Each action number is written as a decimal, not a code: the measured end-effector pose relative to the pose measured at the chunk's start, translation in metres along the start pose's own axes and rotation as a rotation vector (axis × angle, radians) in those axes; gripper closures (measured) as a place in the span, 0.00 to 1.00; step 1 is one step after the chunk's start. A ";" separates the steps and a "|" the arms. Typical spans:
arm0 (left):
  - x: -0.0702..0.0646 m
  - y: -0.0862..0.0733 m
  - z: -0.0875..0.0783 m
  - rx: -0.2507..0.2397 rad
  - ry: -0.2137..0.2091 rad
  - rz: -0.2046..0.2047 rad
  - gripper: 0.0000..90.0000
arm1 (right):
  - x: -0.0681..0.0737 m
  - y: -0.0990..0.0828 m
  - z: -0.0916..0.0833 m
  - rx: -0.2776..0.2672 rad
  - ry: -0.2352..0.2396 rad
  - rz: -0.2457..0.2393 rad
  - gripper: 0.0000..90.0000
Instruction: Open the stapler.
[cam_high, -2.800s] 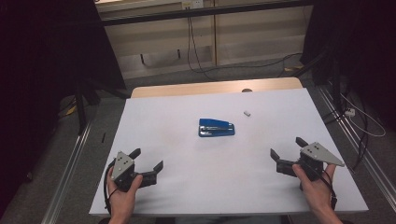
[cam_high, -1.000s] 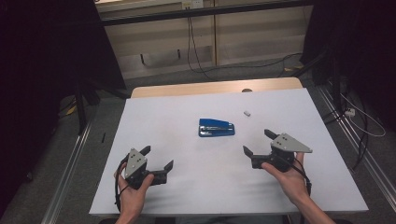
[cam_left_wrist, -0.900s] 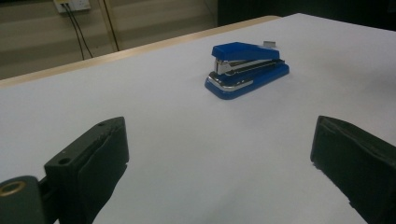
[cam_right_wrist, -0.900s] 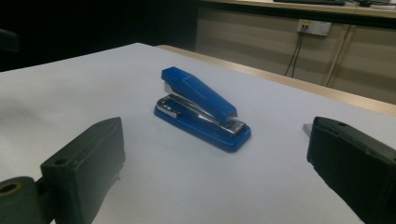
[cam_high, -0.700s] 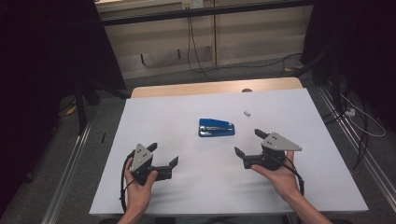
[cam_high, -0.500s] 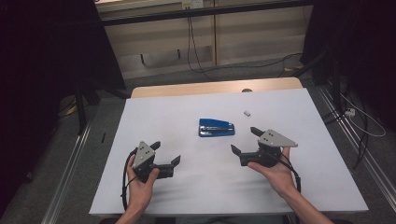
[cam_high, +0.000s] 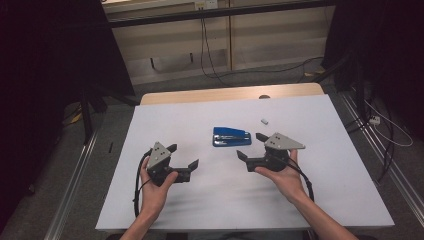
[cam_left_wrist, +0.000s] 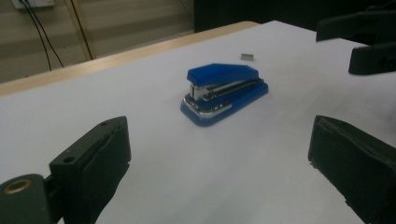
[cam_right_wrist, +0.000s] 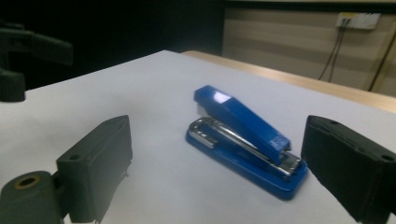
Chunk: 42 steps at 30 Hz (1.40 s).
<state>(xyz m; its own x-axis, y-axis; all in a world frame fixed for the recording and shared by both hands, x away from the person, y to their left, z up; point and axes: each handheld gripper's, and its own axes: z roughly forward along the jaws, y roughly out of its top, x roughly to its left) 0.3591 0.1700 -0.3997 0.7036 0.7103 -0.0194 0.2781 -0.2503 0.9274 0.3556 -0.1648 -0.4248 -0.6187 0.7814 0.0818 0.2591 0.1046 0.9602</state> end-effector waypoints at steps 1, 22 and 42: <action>0.000 0.001 0.001 -0.005 -0.005 -0.005 0.06 | 0.000 0.000 0.002 0.005 -0.001 -0.007 0.11; 0.008 0.007 0.049 0.027 -0.069 -0.025 0.08 | -0.003 -0.001 0.036 0.048 0.020 -0.021 0.29; 0.029 0.021 0.093 0.047 -0.046 -0.039 0.09 | -0.012 0.000 0.068 0.115 0.042 -0.071 0.93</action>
<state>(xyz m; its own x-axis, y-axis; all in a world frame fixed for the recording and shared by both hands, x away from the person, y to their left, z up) 0.4464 0.1245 -0.4151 0.7208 0.6893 -0.0731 0.3354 -0.2546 0.9070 0.4141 -0.1324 -0.4437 -0.6685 0.7431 0.0284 0.2957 0.2306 0.9270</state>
